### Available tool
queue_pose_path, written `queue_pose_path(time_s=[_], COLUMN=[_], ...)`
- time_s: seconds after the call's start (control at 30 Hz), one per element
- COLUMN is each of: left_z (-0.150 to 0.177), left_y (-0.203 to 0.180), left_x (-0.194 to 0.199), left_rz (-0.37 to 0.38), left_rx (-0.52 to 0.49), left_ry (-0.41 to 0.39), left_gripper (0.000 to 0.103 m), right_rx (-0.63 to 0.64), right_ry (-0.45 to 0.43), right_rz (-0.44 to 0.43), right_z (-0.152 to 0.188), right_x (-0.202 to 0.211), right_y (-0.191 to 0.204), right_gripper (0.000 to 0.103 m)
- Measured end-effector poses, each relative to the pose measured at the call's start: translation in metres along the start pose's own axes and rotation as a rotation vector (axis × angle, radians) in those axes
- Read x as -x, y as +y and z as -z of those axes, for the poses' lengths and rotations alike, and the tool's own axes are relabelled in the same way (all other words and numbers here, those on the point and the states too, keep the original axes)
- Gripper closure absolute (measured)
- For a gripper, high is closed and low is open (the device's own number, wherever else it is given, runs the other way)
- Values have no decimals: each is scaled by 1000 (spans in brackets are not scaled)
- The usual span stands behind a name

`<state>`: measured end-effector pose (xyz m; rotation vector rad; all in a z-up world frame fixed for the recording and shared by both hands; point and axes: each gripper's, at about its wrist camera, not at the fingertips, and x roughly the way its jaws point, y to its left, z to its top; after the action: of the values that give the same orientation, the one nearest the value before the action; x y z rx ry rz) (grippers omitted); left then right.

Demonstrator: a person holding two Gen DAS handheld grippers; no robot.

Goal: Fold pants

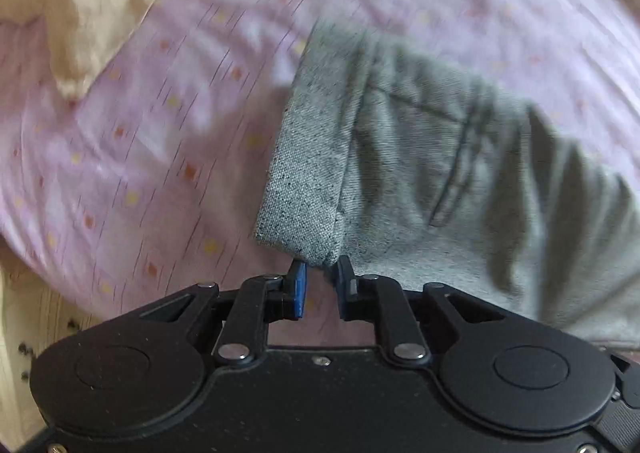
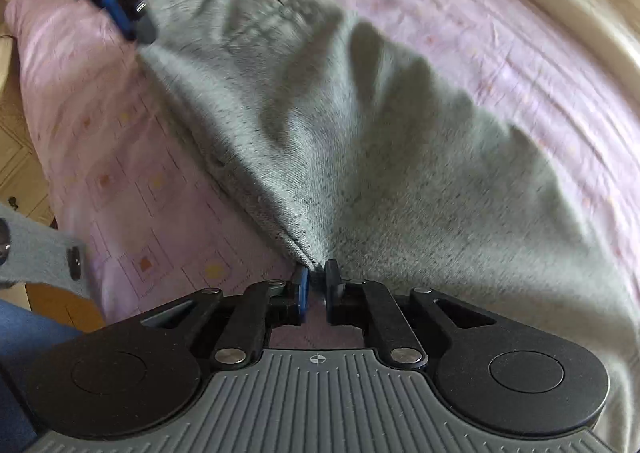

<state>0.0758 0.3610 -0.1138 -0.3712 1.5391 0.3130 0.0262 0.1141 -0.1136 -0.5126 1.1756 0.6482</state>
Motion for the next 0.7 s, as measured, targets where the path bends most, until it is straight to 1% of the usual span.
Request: queue_pose_path(time_s=[0.03,0.07,0.1,0.13,0.17,0.23,0.27,0.33,0.37,0.43,0.47,0.5,0.53,0.57,0.6,0.67,0.7], left_z=[2,4,5,6,5,4,3,1,0,-3,-5,-6,-6,-5,-3,4,9], left_y=[1,-1,-6,-13,-22,-40,-47,-58,-62,-68,-71,-74,-75,-74,-73,-64,-57], left_x=[2,9,18,28,39,57,65,75,77,72,65,55,41,26,9,-28,-42], left_rz=[3,1,-9,-28,-59,-140,-158,-154,-141,-88,-46,-13,2,-10,-41,-99,-113], left_rx=[13,6,-18,-49,-77,-127,-143,-165,-171,-181,-193,-209,-215,-218,-217,-214,-203], left_ry=[-4,-28,-62,-99,-140,-231,-272,-317,-323,-296,-265,-228,-192,-155,-112,-7,42], left_gripper=[82,82,81,78,78,79,79,78,78,78,78,74,71,71,73,73,74], right_rx=[-14,-29,-52,-75,-105,-168,-200,-279,-314,-377,-408,-442,-475,-506,-534,-570,-586], right_ry=[1,-8,-26,-43,-61,-78,-84,-90,-89,-92,-97,-101,-100,-96,-93,-99,-104], right_rz=[-9,-20,-40,-63,-89,-113,-123,-134,-134,-129,-130,-136,-141,-144,-147,-157,-158], right_z=[0,0,1,3,6,11,14,17,20,23,23,23,24,23,24,22,21], right_x=[2,7,16,23,31,42,46,52,53,55,55,53,50,48,46,44,44], right_y=[-1,-3,-8,-12,-18,-31,-38,-54,-61,-76,-82,-89,-95,-100,-106,-115,-120], right_gripper=[90,87,81,77,77,74,74,74,74,74,74,74,74,74,74,74,74])
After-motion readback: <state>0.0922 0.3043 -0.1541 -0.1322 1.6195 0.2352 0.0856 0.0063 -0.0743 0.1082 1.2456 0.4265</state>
